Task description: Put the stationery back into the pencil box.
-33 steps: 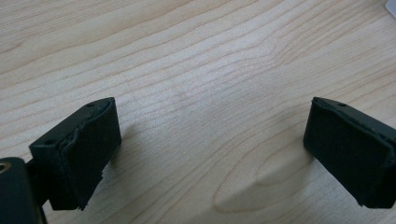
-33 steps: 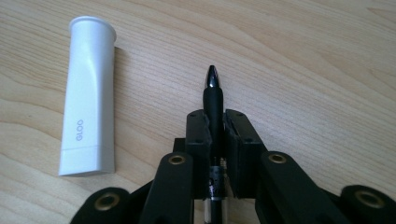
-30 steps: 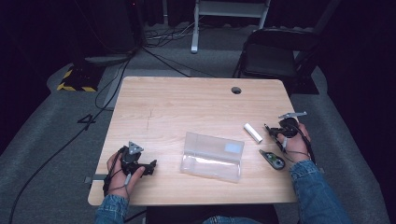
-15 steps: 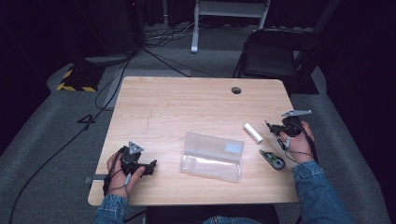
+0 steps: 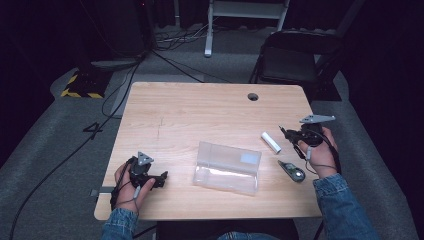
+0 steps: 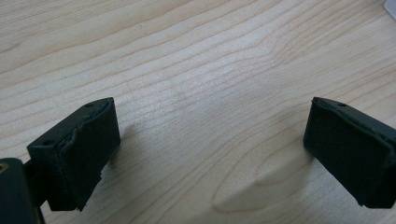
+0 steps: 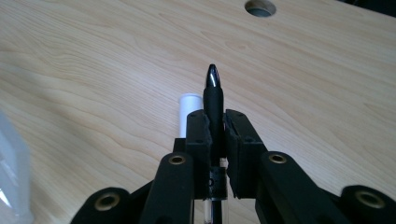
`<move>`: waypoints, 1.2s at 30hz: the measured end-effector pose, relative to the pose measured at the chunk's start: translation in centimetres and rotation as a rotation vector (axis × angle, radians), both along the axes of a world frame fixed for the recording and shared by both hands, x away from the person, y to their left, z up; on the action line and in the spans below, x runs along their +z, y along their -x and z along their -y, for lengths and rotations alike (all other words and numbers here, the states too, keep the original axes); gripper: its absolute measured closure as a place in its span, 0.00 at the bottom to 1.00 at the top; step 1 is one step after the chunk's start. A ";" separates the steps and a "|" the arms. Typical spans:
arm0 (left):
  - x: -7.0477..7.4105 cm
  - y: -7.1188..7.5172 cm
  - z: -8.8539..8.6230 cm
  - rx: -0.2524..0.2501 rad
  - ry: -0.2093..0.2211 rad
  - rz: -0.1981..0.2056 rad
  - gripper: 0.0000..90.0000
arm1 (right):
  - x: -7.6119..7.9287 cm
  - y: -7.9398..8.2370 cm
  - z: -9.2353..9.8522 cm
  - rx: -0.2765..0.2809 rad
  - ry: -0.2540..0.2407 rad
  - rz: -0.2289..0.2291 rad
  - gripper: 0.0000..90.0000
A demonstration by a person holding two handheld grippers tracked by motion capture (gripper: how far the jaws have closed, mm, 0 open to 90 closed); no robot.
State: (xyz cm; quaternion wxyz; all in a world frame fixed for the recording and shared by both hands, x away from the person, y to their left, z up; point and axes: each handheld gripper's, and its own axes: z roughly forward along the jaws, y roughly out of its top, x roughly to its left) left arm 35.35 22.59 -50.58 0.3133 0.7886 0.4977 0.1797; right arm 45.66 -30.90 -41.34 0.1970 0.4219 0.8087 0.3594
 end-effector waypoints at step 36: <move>0.0 -0.1 0.0 -0.009 0.001 0.001 0.04 | 2.9 3.9 -10.7 0.429 -0.043 0.090 0.90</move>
